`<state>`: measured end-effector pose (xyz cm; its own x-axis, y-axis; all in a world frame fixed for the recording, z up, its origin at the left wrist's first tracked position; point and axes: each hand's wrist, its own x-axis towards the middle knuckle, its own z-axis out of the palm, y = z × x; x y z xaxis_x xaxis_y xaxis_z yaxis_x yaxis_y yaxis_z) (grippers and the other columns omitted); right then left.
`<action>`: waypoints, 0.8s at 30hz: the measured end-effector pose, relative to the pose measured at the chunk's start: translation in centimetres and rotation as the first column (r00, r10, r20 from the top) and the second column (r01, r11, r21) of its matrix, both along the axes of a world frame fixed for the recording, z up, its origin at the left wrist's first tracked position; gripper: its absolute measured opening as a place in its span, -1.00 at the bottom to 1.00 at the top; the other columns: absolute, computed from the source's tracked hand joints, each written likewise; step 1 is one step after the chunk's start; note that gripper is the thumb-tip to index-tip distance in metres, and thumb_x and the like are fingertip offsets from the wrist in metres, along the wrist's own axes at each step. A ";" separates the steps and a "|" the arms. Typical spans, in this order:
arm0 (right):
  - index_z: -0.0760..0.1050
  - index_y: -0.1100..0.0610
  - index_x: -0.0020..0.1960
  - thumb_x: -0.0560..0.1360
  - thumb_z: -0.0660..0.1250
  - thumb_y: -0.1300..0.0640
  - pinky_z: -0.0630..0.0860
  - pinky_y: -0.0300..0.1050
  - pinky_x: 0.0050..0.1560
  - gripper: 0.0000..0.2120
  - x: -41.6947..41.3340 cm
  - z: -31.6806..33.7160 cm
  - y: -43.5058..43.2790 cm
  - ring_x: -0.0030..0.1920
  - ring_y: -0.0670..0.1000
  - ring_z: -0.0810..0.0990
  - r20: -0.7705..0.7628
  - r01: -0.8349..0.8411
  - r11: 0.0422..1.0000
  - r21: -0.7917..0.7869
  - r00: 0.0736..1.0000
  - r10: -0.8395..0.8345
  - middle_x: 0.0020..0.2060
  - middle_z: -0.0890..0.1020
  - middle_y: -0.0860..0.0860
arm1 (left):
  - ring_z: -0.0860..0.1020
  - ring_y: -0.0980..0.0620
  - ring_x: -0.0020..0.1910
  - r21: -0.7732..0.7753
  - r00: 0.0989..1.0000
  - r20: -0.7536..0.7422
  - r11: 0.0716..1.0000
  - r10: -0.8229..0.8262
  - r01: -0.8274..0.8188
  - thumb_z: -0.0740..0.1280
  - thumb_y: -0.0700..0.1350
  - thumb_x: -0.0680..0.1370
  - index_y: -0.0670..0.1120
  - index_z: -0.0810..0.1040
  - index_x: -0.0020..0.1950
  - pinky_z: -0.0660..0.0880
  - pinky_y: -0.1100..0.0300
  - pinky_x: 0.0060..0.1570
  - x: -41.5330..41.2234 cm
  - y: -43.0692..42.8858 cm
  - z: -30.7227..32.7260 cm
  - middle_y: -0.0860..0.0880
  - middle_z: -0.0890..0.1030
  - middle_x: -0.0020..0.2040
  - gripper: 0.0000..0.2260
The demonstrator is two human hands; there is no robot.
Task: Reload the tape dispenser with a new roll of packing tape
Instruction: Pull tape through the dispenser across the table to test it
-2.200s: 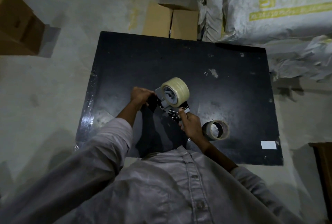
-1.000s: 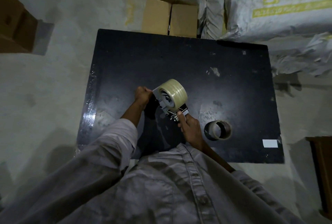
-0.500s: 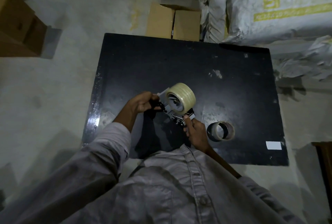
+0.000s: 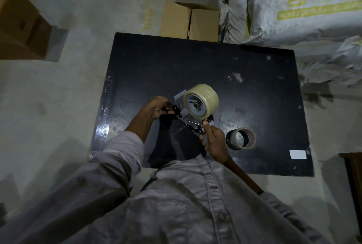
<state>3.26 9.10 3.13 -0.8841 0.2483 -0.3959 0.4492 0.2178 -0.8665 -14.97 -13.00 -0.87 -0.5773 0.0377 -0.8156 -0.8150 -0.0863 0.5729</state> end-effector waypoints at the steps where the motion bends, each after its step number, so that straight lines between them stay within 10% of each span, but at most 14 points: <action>1: 0.53 0.31 -0.26 0.78 0.28 -0.19 0.46 -0.06 -0.40 -0.35 0.0 0.0 -0.1 -0.48 0.01 0.56 0.003 -0.003 1.000 0.015 1.000 0.003 -0.35 0.63 0.37 | 0.63 -0.15 -0.27 -0.065 1.000 -0.015 0.998 0.001 -0.002 0.21 -0.49 0.63 -0.19 0.52 -0.08 0.64 0.03 -0.49 -0.4 0.2 0.0 -0.24 0.57 -0.12 -0.75; 6: 0.55 0.05 -0.28 0.79 0.24 -0.23 0.59 0.14 -0.26 -0.44 -0.2 0.2 -0.4 -0.44 -0.01 0.60 -0.018 -0.052 0.990 0.128 0.998 0.054 -0.43 0.65 0.08 | 0.45 -0.03 -0.52 -0.212 0.996 -0.088 0.977 0.012 -0.031 0.25 -0.52 0.56 -0.12 0.35 -0.33 0.42 0.25 -0.61 -1.1 1.4 -0.1 -0.10 0.40 -0.34 -0.61; 11: 0.52 -0.08 -0.30 0.73 0.18 -0.37 0.66 0.22 -0.09 -0.45 0.1 -0.3 -0.2 -0.35 0.00 0.67 -0.009 -0.112 0.966 0.234 0.993 0.117 -0.44 0.66 -0.11 | 0.30 -0.01 -0.34 -0.351 0.991 -0.133 0.936 -0.031 -0.017 0.14 -0.43 0.66 -0.04 0.26 -0.25 0.31 0.18 -0.37 -0.6 1.3 -2.5 -0.06 0.29 -0.26 -0.62; 18: 0.52 -0.01 -0.35 0.80 0.25 -0.14 0.59 0.12 -0.18 -0.44 2.3 -0.6 0.8 -0.41 -0.09 0.63 0.017 -0.098 0.964 0.247 0.995 0.097 -0.46 0.65 -0.08 | 0.57 0.03 -0.53 -0.259 0.963 -0.257 0.954 0.081 -0.149 0.32 -0.60 0.53 -0.13 0.31 -0.23 0.50 0.22 -0.60 -1.9 -1.1 -0.4 -0.18 0.46 -0.25 -0.59; 24: 0.48 -0.03 -0.37 0.71 0.15 -0.44 0.57 0.04 -0.14 -0.35 2.5 -0.6 1.3 -0.39 -0.15 0.64 0.000 -0.135 0.936 0.325 0.990 0.142 -0.46 0.64 -0.19 | 0.71 -0.23 -0.34 -0.325 0.927 -0.334 0.944 -0.170 0.055 0.42 -0.60 0.47 -0.08 0.27 -0.29 0.63 0.04 -0.55 -4.5 -2.7 0.7 -0.03 0.45 -0.56 -0.49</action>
